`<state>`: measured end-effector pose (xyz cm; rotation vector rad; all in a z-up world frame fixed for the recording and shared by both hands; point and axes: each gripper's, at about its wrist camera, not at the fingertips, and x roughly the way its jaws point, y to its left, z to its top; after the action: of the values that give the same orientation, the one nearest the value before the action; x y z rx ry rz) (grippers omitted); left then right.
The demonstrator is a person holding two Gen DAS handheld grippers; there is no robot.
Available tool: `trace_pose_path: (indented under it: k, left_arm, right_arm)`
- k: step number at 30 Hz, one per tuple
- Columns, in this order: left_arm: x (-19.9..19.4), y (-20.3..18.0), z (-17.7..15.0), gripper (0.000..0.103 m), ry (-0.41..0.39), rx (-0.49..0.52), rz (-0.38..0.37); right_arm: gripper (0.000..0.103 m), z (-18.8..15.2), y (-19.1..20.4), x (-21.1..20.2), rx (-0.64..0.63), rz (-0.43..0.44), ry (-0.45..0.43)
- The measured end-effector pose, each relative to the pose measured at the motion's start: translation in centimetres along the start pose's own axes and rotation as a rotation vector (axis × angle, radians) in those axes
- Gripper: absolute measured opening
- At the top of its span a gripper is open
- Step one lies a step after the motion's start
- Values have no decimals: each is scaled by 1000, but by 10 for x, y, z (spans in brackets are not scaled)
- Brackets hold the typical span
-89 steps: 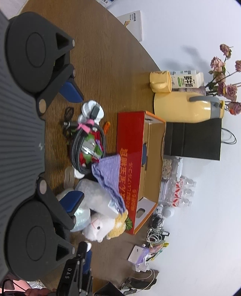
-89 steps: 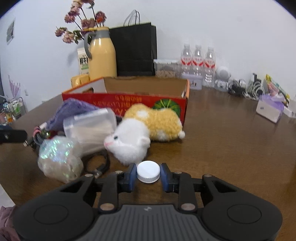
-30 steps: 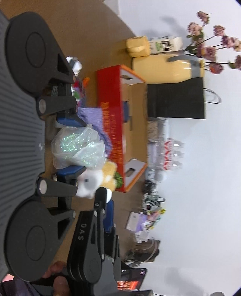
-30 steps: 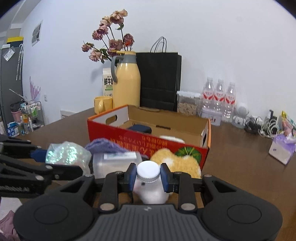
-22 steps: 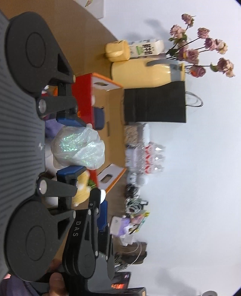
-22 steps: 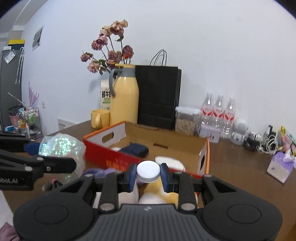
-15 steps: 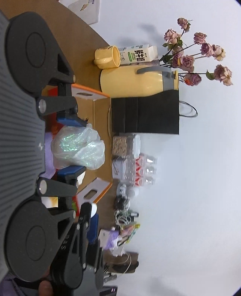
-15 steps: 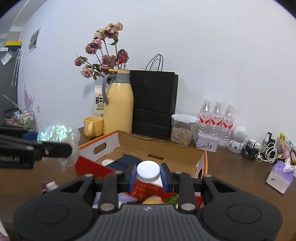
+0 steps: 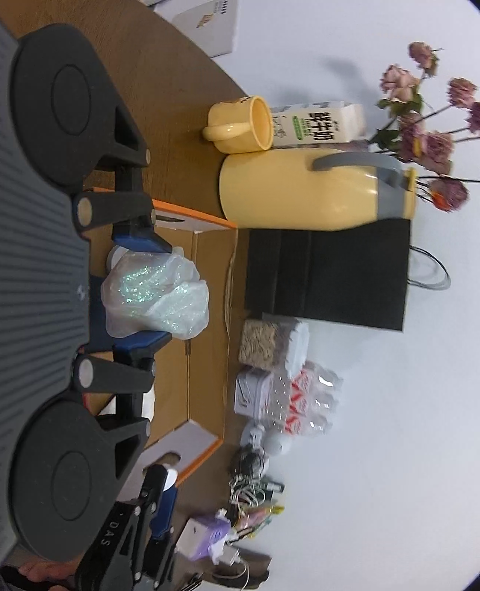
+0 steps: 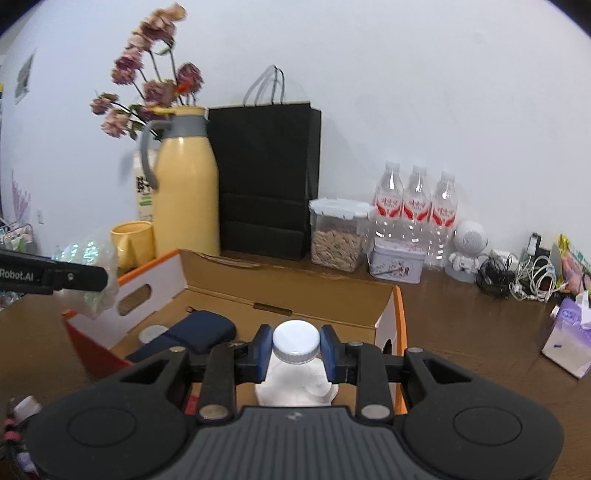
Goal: Organize objects
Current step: 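Carry the cap and plastic bag into the box and open both tools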
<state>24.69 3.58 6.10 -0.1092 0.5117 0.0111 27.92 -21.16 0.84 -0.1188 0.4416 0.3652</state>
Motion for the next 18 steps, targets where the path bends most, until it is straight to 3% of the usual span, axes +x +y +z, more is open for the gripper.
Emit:
trace_pose_path:
  k: [7,14,18]
  left_arm:
    - [39,14,-4,44,62,-22,26]
    - [50,14,-14,44,103,-5,23]
    - [50,13,-18,53,90,2,31]
  right_arm:
    - [27,-15,-9,24,38,-6,48]
    - [27,-24,-9,32,47,-6,78]
    - [30,-26,-9,31,44,-13,73]
